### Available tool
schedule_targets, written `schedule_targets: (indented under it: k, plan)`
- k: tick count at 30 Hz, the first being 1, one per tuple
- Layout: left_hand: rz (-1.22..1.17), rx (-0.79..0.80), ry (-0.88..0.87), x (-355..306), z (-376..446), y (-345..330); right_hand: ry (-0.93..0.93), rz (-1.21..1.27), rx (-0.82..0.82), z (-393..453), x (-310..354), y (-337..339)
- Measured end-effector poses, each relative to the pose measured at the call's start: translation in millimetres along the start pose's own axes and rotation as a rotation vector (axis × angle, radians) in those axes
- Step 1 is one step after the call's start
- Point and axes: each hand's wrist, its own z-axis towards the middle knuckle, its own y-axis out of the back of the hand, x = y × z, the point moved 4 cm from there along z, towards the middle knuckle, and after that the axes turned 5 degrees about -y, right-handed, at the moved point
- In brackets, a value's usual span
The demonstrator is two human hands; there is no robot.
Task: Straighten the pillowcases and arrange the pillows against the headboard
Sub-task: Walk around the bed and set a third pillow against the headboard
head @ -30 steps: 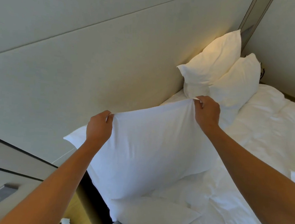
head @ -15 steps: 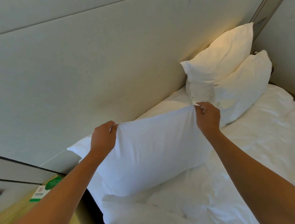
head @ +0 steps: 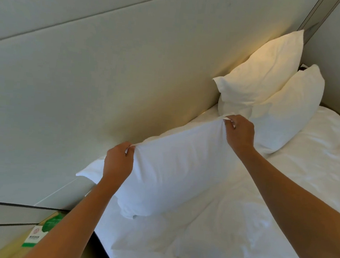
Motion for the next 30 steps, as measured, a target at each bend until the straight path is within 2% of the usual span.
schedule_targets:
  k: [5,14,19,24,30]
  plan:
    - [-0.038,-0.014,0.037,9.0,26.3,-4.5,-0.014,-0.011,0.007,20.6,9.4,-19.7]
    - [-0.049,-0.076,-0.007,9.1,91.1,23.6,0.017,0.022,-0.066,88.2,63.1,-47.8]
    - [-0.043,-0.075,-0.001,16.2,107.6,28.7,0.068,0.012,-0.026,118.1,81.9,-67.2]
    - [-0.026,-0.036,0.009,23.3,112.0,10.6,0.049,-0.021,0.117,117.2,90.1,-95.5]
    - [-0.043,0.042,-0.005,32.1,100.3,-17.0,0.139,-0.051,0.364,41.5,84.1,-141.6]
